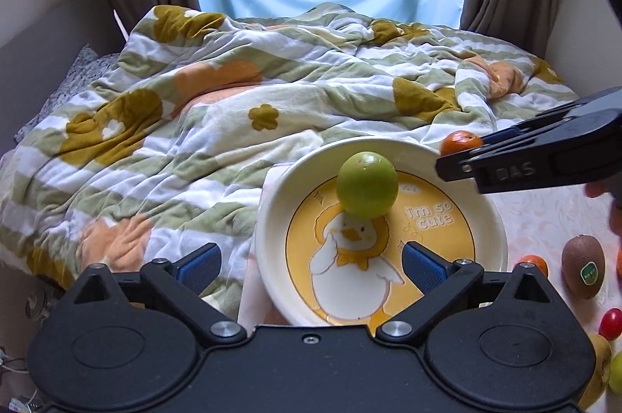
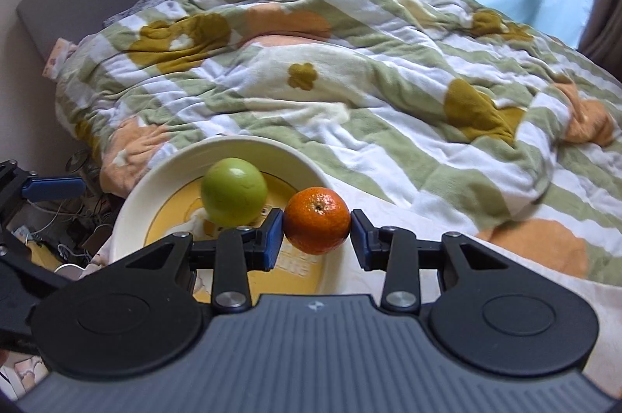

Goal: Organize fruits
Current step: 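Carry the mandarin and green lime to the white dish with both tools, then open both tools to release the fruits into the dish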

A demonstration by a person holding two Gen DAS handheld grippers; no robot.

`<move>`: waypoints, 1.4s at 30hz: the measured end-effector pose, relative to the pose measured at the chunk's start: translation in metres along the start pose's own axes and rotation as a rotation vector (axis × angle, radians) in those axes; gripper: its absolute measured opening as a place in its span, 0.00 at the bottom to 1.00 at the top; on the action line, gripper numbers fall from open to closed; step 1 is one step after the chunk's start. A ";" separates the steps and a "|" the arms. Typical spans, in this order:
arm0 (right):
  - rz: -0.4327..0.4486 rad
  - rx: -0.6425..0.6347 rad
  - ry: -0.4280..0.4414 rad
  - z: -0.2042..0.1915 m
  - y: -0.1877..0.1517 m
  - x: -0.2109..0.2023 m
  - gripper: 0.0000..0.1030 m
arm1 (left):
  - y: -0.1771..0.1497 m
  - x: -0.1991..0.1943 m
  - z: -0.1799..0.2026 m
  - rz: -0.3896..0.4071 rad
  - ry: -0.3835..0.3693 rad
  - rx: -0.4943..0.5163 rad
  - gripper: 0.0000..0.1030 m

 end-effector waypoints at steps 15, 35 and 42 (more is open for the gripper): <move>0.013 -0.133 0.008 -0.028 -0.014 0.026 0.74 | -0.012 -0.016 -0.012 0.004 0.009 -0.050 0.98; 0.113 -0.048 -0.107 -0.020 -0.011 -0.052 1.00 | -0.009 -0.070 -0.002 0.107 -0.010 -0.013 0.98; 0.146 -0.003 -0.136 -0.014 -0.024 -0.106 1.00 | -0.017 -0.112 0.010 0.168 0.003 -0.042 0.98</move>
Point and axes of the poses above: each gripper's, at about its wrist camera, not at the fingertips, and x roughly the way its jaws point, z to its right, y to its top, the point moved 4 cm from there along x, roughly the way its jaws point, and after that the axes turned 7 degrees about z, right-handed, at the moved point
